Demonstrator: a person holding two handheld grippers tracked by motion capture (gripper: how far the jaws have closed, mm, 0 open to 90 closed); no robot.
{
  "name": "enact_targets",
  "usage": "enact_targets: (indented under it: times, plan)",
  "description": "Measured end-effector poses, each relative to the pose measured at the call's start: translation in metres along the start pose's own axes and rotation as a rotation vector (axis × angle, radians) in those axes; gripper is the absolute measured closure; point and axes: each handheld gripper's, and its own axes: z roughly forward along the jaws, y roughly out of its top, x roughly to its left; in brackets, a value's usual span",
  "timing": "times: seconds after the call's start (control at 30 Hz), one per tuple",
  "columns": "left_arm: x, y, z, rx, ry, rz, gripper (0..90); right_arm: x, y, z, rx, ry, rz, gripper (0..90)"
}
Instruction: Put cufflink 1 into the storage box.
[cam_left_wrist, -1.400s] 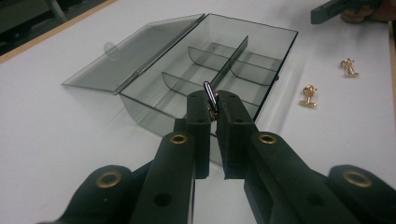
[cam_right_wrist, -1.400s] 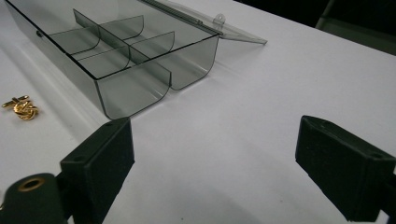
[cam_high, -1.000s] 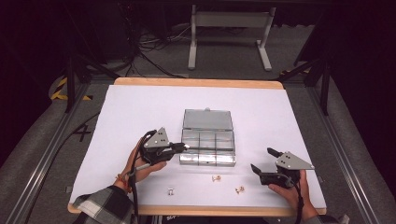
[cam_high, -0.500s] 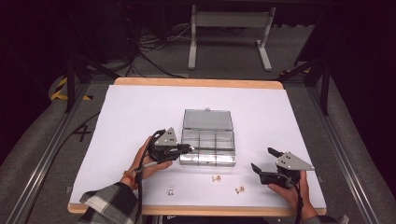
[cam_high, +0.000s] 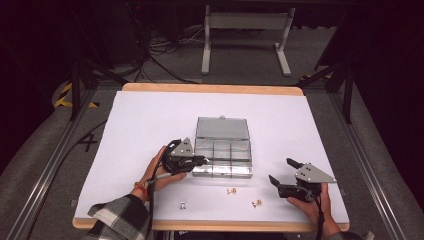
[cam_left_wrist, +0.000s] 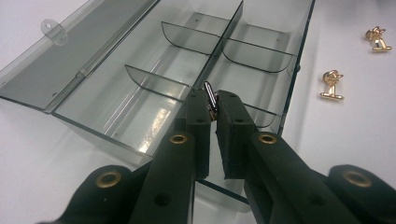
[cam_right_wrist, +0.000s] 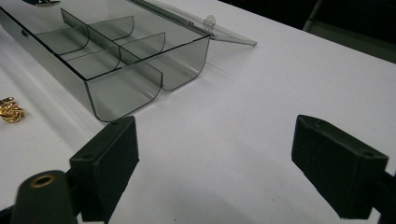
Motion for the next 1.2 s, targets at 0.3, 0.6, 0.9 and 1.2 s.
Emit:
enact_targets:
  times: [0.3, 0.6, 0.9, 1.2]
  plan:
    - [-0.0006, -0.0003, 0.0008, 0.008, 0.013, 0.002, 84.2, 0.0005, 0.0005, 0.0014, 0.015, 0.003, -0.008, 15.9]
    - [-0.0005, 0.0000, 0.0026, 0.012, 0.012, 0.007, 84.1, 0.0002, 0.0005, 0.0013, 0.014, 0.002, -0.006, 16.1]
    - [-0.0002, -0.0007, 0.0056, 0.027, 0.008, 0.012, 84.0, 0.0006, 0.0005, 0.0012, 0.014, 0.003, -0.009, 16.1]
    - [0.0002, -0.0017, 0.0072, 0.032, 0.013, 0.006, 82.6, 0.0007, 0.0006, 0.0015, 0.018, 0.003, -0.013, 16.1]
